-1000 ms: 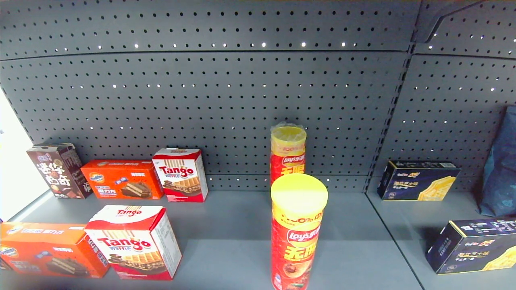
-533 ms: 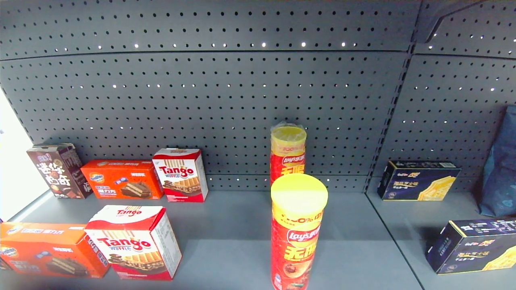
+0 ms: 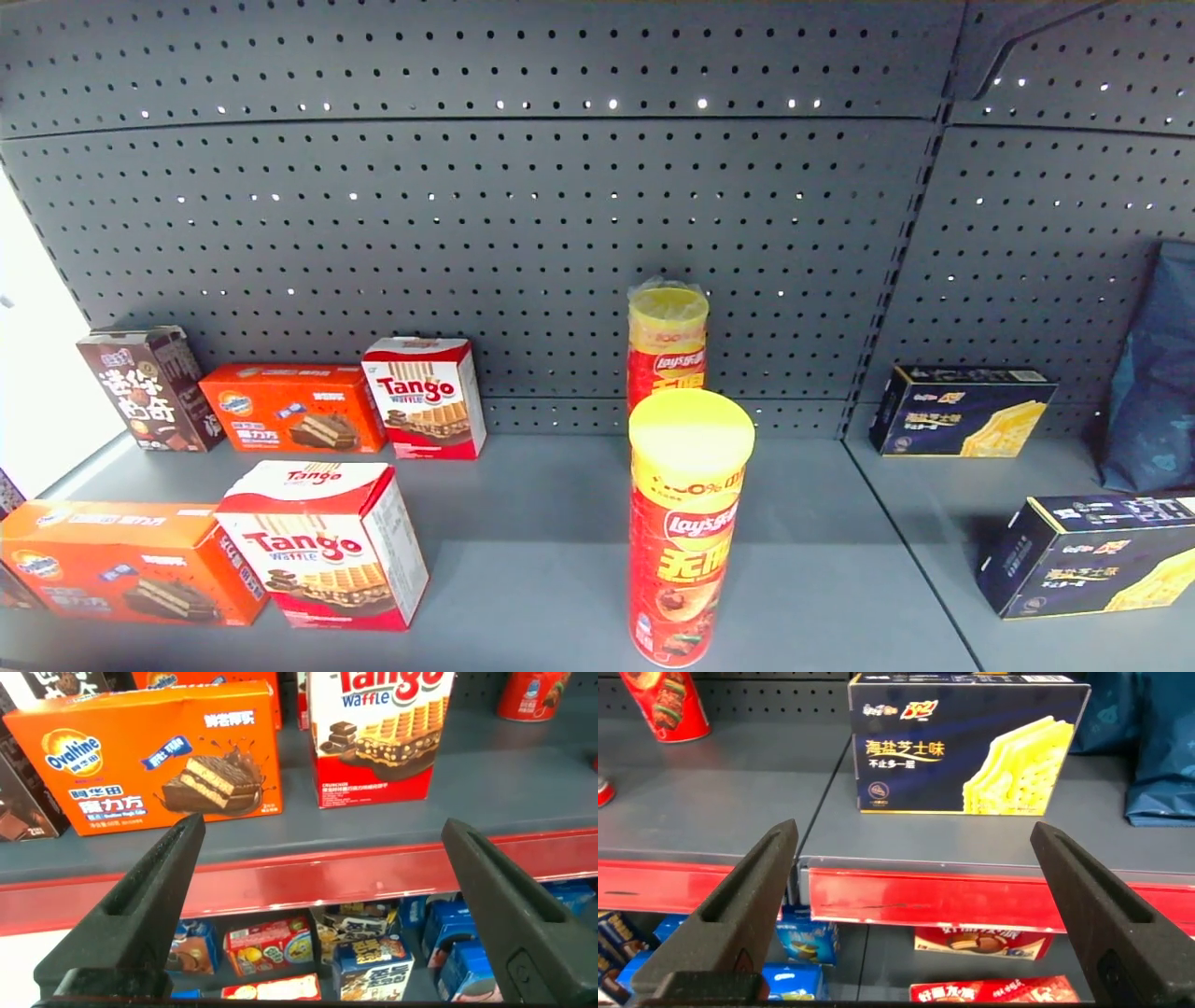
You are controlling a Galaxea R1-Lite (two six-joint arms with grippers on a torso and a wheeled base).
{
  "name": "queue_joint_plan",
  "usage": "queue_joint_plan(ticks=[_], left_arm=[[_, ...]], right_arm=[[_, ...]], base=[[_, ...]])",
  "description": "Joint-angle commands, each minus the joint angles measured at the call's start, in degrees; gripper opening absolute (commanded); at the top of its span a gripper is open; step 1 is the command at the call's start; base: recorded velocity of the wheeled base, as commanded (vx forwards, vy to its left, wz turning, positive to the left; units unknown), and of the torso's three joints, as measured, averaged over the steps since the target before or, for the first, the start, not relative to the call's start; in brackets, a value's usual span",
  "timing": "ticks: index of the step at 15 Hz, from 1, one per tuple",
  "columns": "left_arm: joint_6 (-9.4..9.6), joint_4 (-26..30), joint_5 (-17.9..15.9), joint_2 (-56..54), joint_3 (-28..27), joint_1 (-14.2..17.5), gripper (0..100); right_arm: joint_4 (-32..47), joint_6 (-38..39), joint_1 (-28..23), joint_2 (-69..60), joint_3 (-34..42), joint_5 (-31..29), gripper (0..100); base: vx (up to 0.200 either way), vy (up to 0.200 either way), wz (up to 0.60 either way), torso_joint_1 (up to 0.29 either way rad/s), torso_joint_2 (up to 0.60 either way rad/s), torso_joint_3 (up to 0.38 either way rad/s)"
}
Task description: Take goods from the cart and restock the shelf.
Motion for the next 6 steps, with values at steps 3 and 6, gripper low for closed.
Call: queue_joint_plan(ticks=[3,6], left_arm=[[-0.02,0.0,0.0,0.0,-0.1,0.0,100],[-0.02,0.0,0.0,0.0,-0.1,0.0,100]], right_arm=[[0.0,0.0,0.0,0.1,0.0,0.0,100],[0.0,0.0,0.0,0.1,0.0,0.0,100]], base=[[0.0,0.0,0.0,0.0,0.0,0.0],[0.0,0.0,0.0,0.0,0.0,0.0]])
